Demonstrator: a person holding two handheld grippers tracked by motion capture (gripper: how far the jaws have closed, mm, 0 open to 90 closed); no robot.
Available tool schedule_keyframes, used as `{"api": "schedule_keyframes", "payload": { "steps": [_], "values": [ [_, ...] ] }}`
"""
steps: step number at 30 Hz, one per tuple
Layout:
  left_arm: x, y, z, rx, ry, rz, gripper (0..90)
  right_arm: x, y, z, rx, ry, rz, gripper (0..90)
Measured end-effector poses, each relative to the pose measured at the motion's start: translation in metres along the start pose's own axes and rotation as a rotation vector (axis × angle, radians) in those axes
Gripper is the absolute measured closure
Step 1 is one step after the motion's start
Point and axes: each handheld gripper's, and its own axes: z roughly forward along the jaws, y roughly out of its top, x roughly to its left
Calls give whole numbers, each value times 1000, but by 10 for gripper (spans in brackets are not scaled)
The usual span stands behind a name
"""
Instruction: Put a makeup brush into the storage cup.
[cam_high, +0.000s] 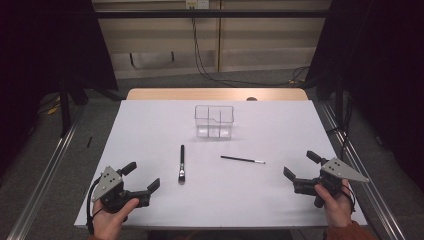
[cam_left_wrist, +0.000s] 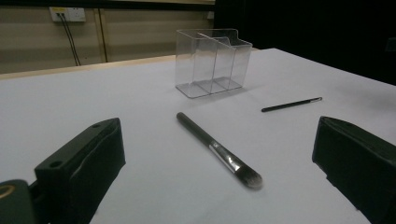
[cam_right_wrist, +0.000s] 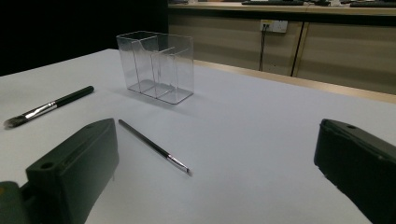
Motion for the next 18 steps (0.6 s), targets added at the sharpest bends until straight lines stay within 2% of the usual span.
{"api": "schedule_keyframes", "payload": {
  "steps": [3,6,7,13,16,18],
  "values": [
    [-1,0,0,-3,0,0,24,0,0,1,6,-6,-20,0],
    [-1,0,1,3,6,7,24,0,-1,1,7,-12,-21,0],
    [-1,0,2,6,6,0,24,-1,-1,1,5,-4,-6,0],
    [-2,0,4,18,-4,10,24,-2,-2,4,11,-2,9,0],
    [-2,0,4,23,-33,-2,24,-2,-2,6,12,5,17,0],
    [-3,0,4,29,-28,22,24,-1,-3,8,11,9,19,0]
  ]
}}
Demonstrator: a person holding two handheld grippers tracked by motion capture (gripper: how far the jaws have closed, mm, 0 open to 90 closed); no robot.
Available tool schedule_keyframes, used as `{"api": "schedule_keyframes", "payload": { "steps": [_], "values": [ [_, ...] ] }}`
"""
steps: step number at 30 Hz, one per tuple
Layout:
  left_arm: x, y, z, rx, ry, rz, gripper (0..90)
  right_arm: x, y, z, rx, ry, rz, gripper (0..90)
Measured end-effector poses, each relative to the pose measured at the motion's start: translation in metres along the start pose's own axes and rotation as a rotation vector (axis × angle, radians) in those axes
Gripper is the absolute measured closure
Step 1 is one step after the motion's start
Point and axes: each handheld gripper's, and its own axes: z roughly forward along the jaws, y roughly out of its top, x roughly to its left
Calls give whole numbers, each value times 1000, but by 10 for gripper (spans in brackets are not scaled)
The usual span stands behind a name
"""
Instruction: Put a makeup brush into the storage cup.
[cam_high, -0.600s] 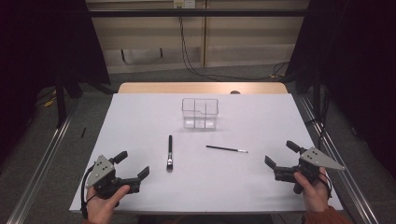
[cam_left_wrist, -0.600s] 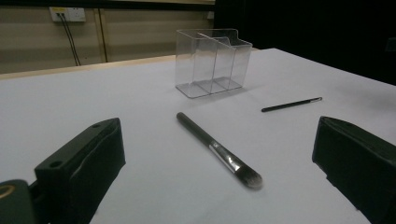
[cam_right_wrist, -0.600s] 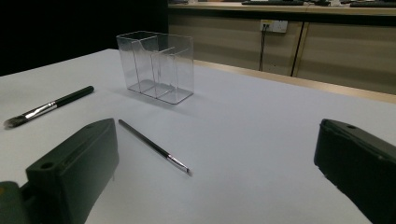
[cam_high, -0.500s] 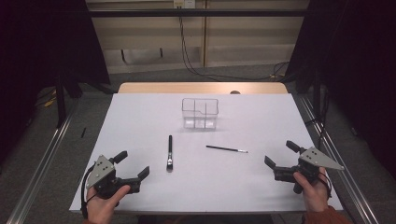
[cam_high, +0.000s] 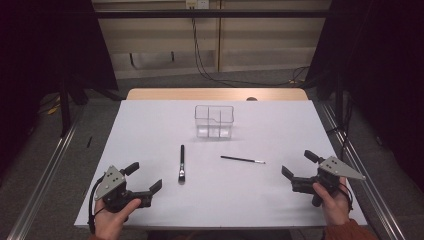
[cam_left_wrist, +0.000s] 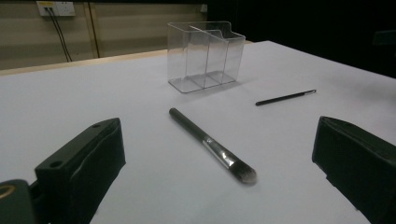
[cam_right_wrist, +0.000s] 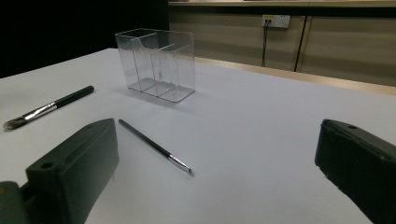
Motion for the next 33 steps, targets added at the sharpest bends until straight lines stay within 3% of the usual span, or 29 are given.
{"api": "schedule_keyframes", "payload": {
  "steps": [13,15,24,26,33],
  "values": [
    [-4,7,4,-25,-27,-3,30,6,0,2,9,19,-13,0],
    [-4,9,9,-26,-29,-11,30,6,0,2,9,22,-11,0],
    [-8,17,25,-29,-41,30,30,6,0,3,16,16,-1,0],
    [-8,18,28,-31,-45,17,30,6,0,4,17,14,-5,0],
    [-11,26,43,-18,-56,37,30,6,0,4,16,18,-4,0]
  ]
}}
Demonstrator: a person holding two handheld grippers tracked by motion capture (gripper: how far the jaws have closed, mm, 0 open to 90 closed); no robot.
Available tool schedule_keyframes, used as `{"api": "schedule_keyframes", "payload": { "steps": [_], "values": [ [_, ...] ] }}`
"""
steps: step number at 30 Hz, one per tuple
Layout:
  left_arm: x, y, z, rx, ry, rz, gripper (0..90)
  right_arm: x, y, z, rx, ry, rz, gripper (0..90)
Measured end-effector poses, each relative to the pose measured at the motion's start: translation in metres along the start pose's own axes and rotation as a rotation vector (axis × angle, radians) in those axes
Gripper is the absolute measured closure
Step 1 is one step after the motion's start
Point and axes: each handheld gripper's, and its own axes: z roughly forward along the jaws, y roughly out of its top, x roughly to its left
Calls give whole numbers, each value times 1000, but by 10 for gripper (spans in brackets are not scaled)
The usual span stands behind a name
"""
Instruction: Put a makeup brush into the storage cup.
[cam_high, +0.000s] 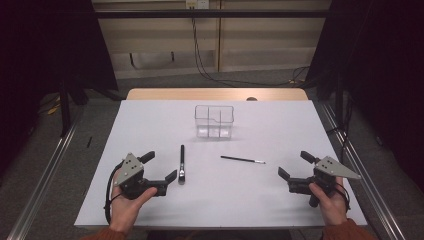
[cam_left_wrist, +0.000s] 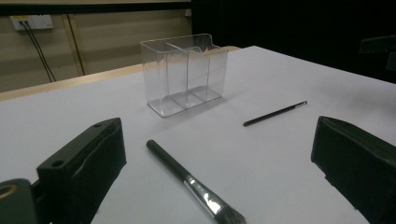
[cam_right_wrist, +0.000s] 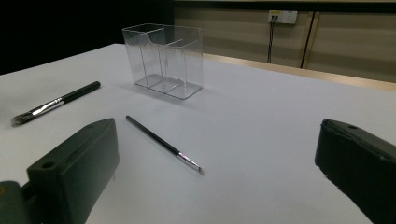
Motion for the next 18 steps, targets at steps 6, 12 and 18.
{"api": "schedule_keyframes", "payload": {
  "steps": [6,12,18],
  "values": [
    [1,11,10,-2,43,1,30,0,0,0,5,3,6,0],
    [1,19,23,5,12,24,30,0,0,1,4,6,4,0],
    [3,19,30,22,-9,14,31,0,0,0,6,10,-2,0]
  ]
}}
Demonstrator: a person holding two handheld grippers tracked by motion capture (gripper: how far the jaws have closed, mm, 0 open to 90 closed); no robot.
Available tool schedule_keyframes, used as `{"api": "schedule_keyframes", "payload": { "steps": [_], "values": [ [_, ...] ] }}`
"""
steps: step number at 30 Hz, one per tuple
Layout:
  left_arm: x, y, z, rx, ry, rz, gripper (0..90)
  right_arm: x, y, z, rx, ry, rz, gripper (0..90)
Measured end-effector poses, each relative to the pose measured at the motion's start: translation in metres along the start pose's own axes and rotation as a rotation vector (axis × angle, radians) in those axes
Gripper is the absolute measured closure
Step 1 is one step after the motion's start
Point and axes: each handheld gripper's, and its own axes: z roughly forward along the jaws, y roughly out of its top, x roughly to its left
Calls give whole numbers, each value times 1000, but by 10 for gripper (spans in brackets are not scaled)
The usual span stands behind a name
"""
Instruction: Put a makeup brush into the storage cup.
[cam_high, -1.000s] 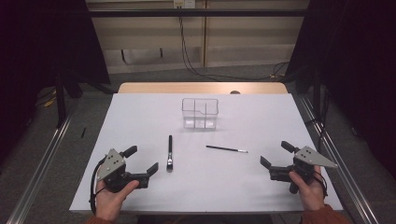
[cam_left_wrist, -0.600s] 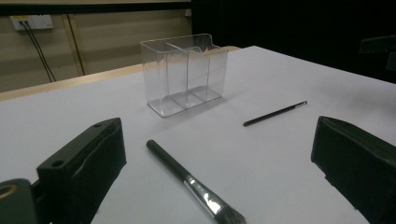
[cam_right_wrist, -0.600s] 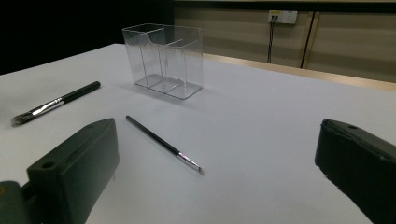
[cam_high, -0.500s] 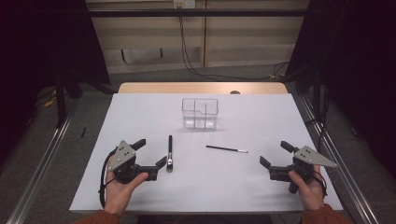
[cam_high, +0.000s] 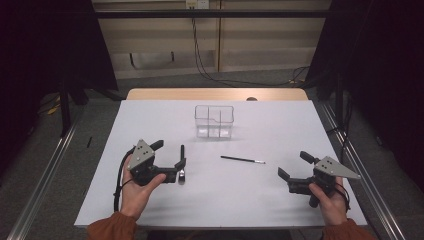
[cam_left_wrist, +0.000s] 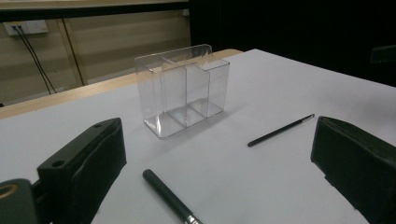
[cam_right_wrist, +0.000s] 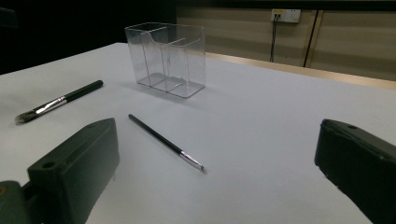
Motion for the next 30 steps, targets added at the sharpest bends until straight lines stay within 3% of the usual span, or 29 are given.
{"api": "schedule_keyframes", "payload": {
  "steps": [13,20,26,30],
  "values": [
    [11,12,17,-21,10,11,27,0,0,1,8,4,-1,0],
    [13,15,29,-20,-9,-5,24,1,0,2,6,4,-2,0],
    [17,13,40,7,25,-16,25,1,0,2,9,4,-3,0],
    [21,19,44,61,52,-13,27,1,0,2,9,4,-3,0]
  ]
}}
